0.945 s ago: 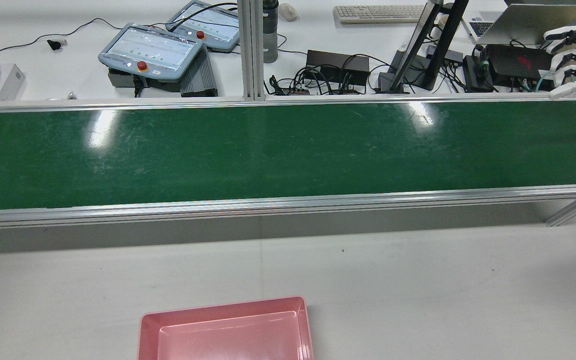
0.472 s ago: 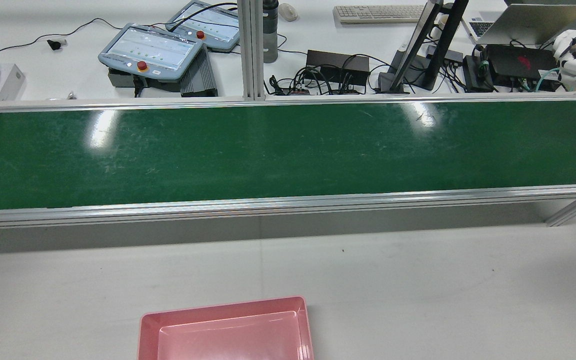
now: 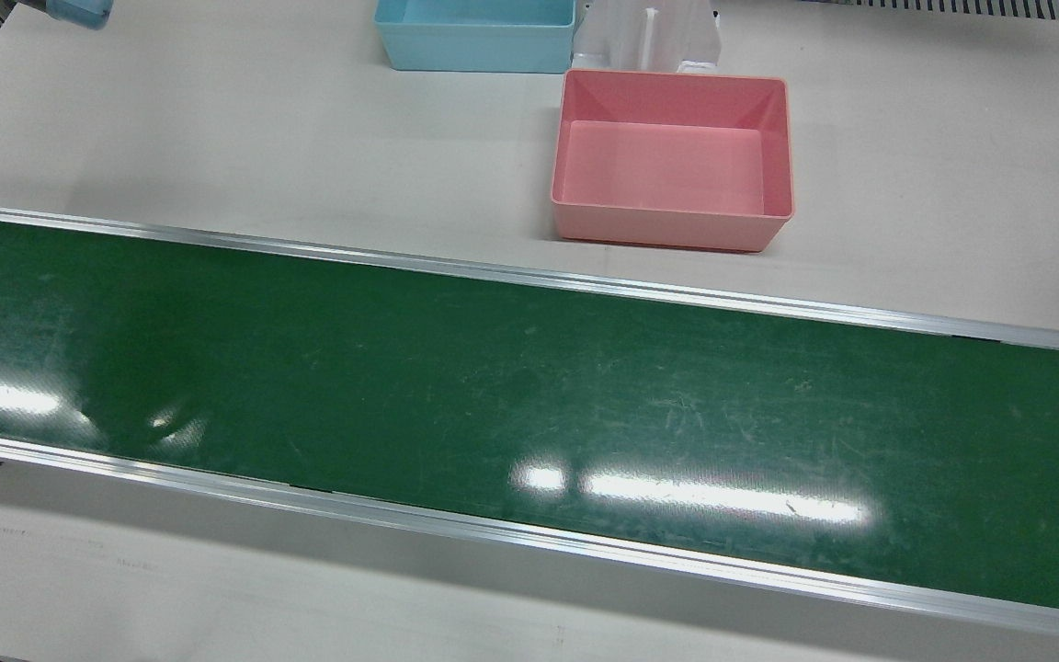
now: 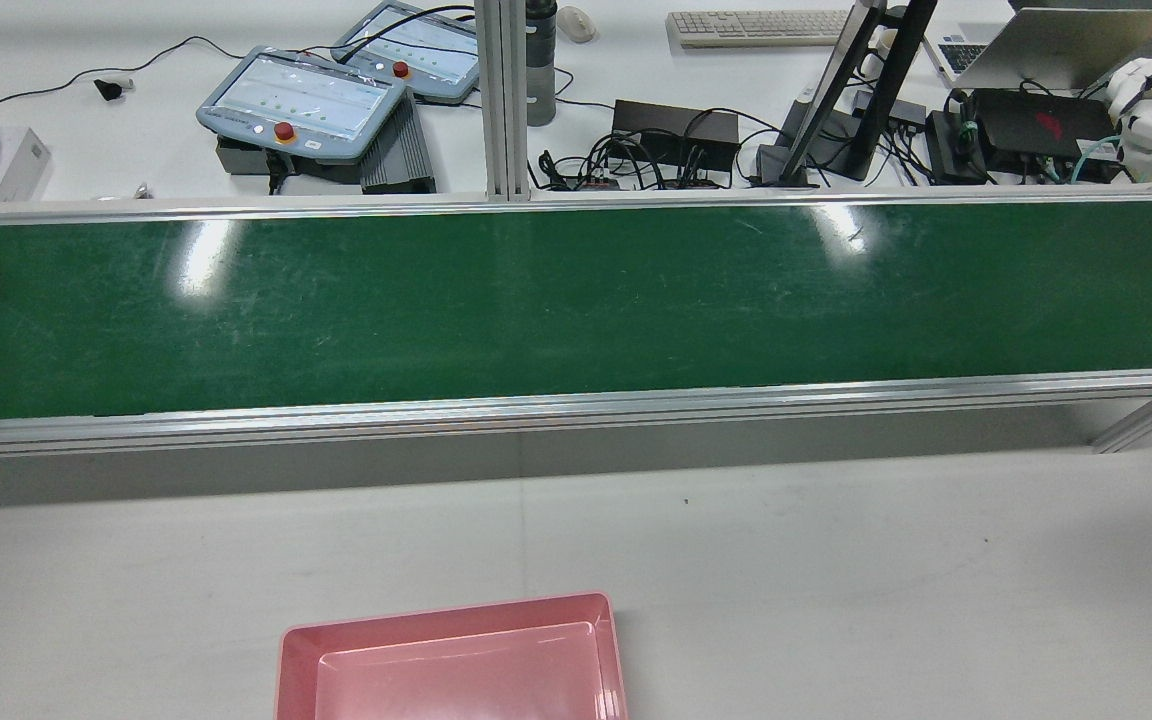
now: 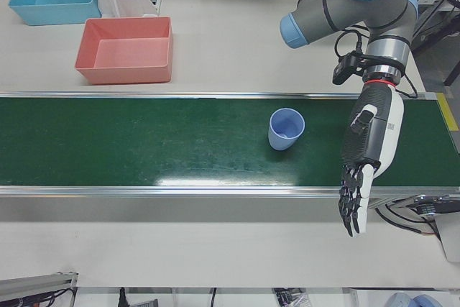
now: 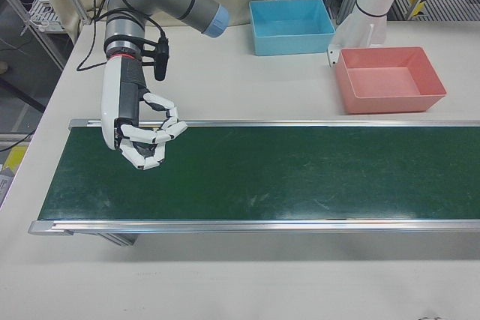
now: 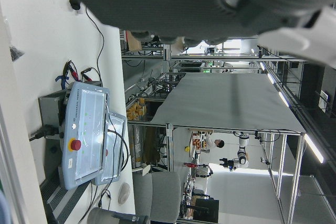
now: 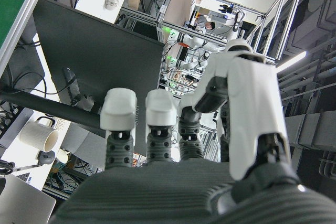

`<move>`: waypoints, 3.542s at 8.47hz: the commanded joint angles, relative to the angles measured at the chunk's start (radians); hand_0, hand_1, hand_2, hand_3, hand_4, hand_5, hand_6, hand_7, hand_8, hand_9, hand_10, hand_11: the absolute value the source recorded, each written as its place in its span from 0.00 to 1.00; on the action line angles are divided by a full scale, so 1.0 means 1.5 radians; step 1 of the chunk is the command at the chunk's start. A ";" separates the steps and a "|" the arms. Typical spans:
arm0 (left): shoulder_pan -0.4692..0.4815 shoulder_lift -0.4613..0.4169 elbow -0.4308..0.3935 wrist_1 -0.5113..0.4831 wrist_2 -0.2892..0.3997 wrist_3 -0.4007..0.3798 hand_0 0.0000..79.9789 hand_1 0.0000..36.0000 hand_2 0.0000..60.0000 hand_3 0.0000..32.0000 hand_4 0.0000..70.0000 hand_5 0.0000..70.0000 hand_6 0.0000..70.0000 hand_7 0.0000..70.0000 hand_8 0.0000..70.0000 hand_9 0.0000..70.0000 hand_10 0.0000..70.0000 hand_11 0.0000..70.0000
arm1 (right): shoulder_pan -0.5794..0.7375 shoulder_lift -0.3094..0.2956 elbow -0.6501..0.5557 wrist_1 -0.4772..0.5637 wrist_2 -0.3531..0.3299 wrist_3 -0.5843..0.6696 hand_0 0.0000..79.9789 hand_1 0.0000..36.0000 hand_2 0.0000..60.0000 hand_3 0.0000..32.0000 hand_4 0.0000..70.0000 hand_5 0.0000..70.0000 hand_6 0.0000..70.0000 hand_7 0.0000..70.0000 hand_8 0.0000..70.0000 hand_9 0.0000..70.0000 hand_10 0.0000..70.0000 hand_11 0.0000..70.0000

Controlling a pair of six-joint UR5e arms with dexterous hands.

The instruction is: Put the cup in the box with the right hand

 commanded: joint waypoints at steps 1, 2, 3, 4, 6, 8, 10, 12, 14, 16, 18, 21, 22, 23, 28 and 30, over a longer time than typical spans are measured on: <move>0.001 0.000 0.000 0.000 0.000 0.000 0.00 0.00 0.00 0.00 0.00 0.00 0.00 0.00 0.00 0.00 0.00 0.00 | -0.001 0.000 0.002 0.000 0.000 0.000 0.83 1.00 1.00 0.00 1.00 0.37 0.57 1.00 1.00 1.00 1.00 1.00; 0.000 0.000 0.000 0.000 0.000 0.000 0.00 0.00 0.00 0.00 0.00 0.00 0.00 0.00 0.00 0.00 0.00 0.00 | -0.001 0.000 0.001 0.000 0.000 0.000 0.79 1.00 1.00 0.00 0.95 0.37 0.57 1.00 1.00 1.00 1.00 1.00; 0.001 0.000 0.000 0.000 0.000 0.000 0.00 0.00 0.00 0.00 0.00 0.00 0.00 0.00 0.00 0.00 0.00 0.00 | -0.001 0.000 0.001 0.000 -0.001 0.001 0.88 1.00 1.00 0.00 1.00 0.37 0.57 1.00 1.00 1.00 1.00 1.00; 0.000 0.000 0.000 0.000 0.000 0.000 0.00 0.00 0.00 0.00 0.00 0.00 0.00 0.00 0.00 0.00 0.00 0.00 | -0.001 0.000 0.000 0.000 0.000 0.002 0.81 1.00 1.00 0.00 0.96 0.37 0.57 1.00 1.00 1.00 1.00 1.00; 0.000 0.000 0.000 0.000 0.000 0.000 0.00 0.00 0.00 0.00 0.00 0.00 0.00 0.00 0.00 0.00 0.00 0.00 | -0.001 0.001 0.000 0.000 0.000 0.003 0.89 1.00 1.00 0.00 1.00 0.37 0.56 1.00 1.00 1.00 1.00 1.00; 0.000 0.000 0.000 0.000 0.000 0.000 0.00 0.00 0.00 0.00 0.00 0.00 0.00 0.00 0.00 0.00 0.00 0.00 | -0.001 0.001 -0.001 0.000 0.000 0.004 0.87 1.00 1.00 0.00 1.00 0.37 0.56 1.00 1.00 1.00 1.00 1.00; 0.000 0.000 0.000 0.000 0.000 0.000 0.00 0.00 0.00 0.00 0.00 0.00 0.00 0.00 0.00 0.00 0.00 0.00 | -0.001 0.001 0.000 0.000 0.000 0.004 0.87 1.00 1.00 0.00 1.00 0.36 0.56 1.00 1.00 1.00 1.00 1.00; 0.001 0.000 0.000 0.000 0.000 0.000 0.00 0.00 0.00 0.00 0.00 0.00 0.00 0.00 0.00 0.00 0.00 0.00 | 0.000 0.001 0.000 0.000 0.000 0.004 0.93 1.00 1.00 0.00 1.00 0.36 0.56 1.00 1.00 1.00 1.00 1.00; 0.001 0.000 0.000 0.000 0.000 0.000 0.00 0.00 0.00 0.00 0.00 0.00 0.00 0.00 0.00 0.00 0.00 0.00 | 0.000 0.001 0.000 0.000 0.000 0.004 0.84 1.00 1.00 0.00 0.96 0.36 0.56 1.00 1.00 1.00 1.00 1.00; 0.001 0.000 0.000 0.000 0.000 0.000 0.00 0.00 0.00 0.00 0.00 0.00 0.00 0.00 0.00 0.00 0.00 0.00 | 0.001 0.000 0.001 0.000 0.000 0.005 0.88 1.00 1.00 0.00 0.99 0.36 0.55 1.00 1.00 1.00 1.00 1.00; 0.000 0.000 0.000 0.000 0.000 0.000 0.00 0.00 0.00 0.00 0.00 0.00 0.00 0.00 0.00 0.00 0.00 0.00 | 0.002 0.000 0.001 0.000 -0.001 0.005 0.81 1.00 1.00 0.00 0.92 0.36 0.55 1.00 1.00 1.00 1.00 1.00; 0.000 0.000 0.000 0.000 0.000 0.000 0.00 0.00 0.00 0.00 0.00 0.00 0.00 0.00 0.00 0.00 0.00 0.00 | 0.004 0.000 0.003 0.000 0.000 0.005 0.85 1.00 1.00 0.00 0.93 0.36 0.54 1.00 1.00 1.00 1.00 1.00; 0.000 0.000 0.000 0.000 0.000 0.000 0.00 0.00 0.00 0.00 0.00 0.00 0.00 0.00 0.00 0.00 0.00 0.00 | 0.004 0.000 0.003 0.000 0.000 0.005 0.89 1.00 1.00 0.00 0.98 0.36 0.54 1.00 1.00 1.00 1.00 1.00; 0.000 0.000 0.000 0.000 0.000 0.000 0.00 0.00 0.00 0.00 0.00 0.00 0.00 0.00 0.00 0.00 0.00 0.00 | 0.004 0.000 0.003 0.000 0.000 0.005 0.87 1.00 1.00 0.00 0.95 0.36 0.54 1.00 1.00 1.00 1.00 1.00; 0.000 0.000 0.000 0.000 0.000 0.000 0.00 0.00 0.00 0.00 0.00 0.00 0.00 0.00 0.00 0.00 0.00 0.00 | 0.005 0.000 0.004 0.000 0.000 0.005 0.93 1.00 1.00 0.00 0.98 0.35 0.53 1.00 1.00 1.00 1.00 1.00; 0.001 0.000 0.000 0.000 0.000 0.000 0.00 0.00 0.00 0.00 0.00 0.00 0.00 0.00 0.00 0.00 0.00 0.00 | 0.005 0.000 0.004 0.000 0.000 0.005 0.85 1.00 1.00 0.00 0.89 0.35 0.53 1.00 1.00 1.00 1.00 1.00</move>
